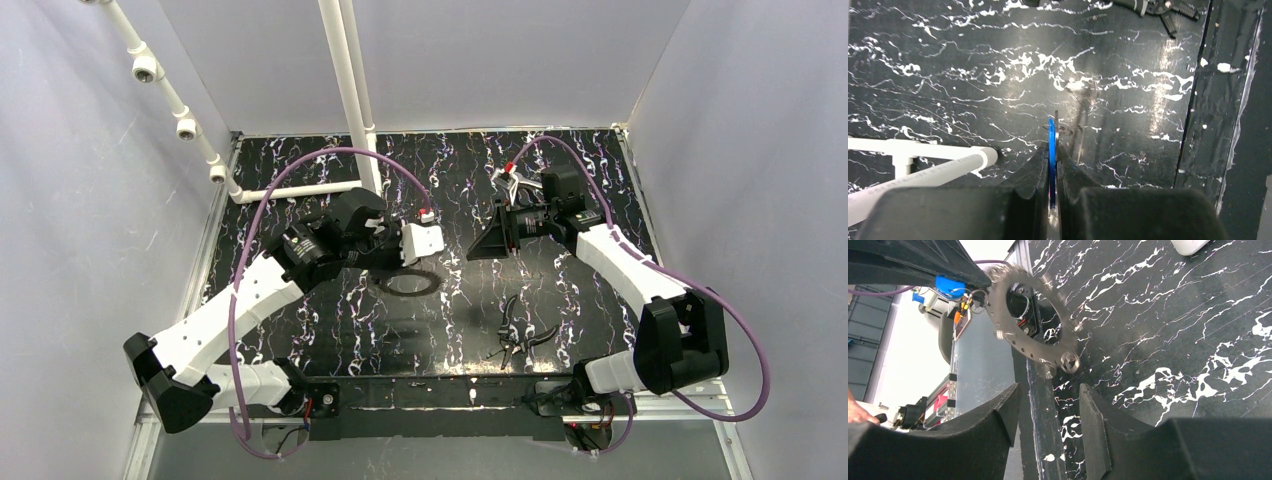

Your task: Remove the keys from the keyring

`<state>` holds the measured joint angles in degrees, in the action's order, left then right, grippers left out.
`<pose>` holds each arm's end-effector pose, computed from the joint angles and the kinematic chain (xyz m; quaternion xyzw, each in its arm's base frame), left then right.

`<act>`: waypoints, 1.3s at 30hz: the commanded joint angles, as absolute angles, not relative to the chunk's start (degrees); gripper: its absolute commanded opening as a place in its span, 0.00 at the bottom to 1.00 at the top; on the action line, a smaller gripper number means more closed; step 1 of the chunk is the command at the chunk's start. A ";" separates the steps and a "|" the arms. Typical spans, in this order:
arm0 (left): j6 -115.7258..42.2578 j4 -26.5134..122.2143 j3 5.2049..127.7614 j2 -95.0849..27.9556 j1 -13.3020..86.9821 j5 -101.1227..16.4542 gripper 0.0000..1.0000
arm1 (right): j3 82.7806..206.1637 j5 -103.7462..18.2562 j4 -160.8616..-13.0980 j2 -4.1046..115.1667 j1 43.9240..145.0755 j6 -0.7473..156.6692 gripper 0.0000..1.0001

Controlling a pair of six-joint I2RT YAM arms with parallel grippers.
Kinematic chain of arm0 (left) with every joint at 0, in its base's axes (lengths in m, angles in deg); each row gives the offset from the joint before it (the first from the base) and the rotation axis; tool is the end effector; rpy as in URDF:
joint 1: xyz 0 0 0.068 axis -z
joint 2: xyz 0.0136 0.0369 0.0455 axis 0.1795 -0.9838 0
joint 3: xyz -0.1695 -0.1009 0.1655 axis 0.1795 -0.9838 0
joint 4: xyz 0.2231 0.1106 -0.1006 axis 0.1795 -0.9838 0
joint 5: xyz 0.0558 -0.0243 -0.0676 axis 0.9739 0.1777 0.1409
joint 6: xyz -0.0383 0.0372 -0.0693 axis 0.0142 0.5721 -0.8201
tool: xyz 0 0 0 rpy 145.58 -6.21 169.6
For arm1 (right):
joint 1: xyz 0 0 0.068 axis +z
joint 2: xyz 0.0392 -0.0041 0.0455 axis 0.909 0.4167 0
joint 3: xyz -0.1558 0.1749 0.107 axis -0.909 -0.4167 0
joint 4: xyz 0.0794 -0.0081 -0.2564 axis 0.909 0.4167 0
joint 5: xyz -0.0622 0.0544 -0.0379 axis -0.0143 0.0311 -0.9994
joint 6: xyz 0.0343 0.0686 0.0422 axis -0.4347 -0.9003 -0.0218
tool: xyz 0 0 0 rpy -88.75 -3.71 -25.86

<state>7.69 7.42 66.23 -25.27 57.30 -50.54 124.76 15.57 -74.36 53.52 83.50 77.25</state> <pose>0.1845 -0.2299 0.3411 0.6113 0.6254 -0.1828 0.4492 0.2761 0.1651 0.2503 -0.3137 0.7228 0.5577 0.2612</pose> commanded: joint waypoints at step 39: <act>2.85 3.04 73.37 -33.30 57.67 -58.51 0.00 | 135.76 18.28 -61.68 52.56 90.24 100.15 0.67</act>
<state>5.46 4.62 69.58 -32.70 57.43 -56.38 132.98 16.24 -63.65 53.56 89.91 95.96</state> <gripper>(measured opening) 0.033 0.671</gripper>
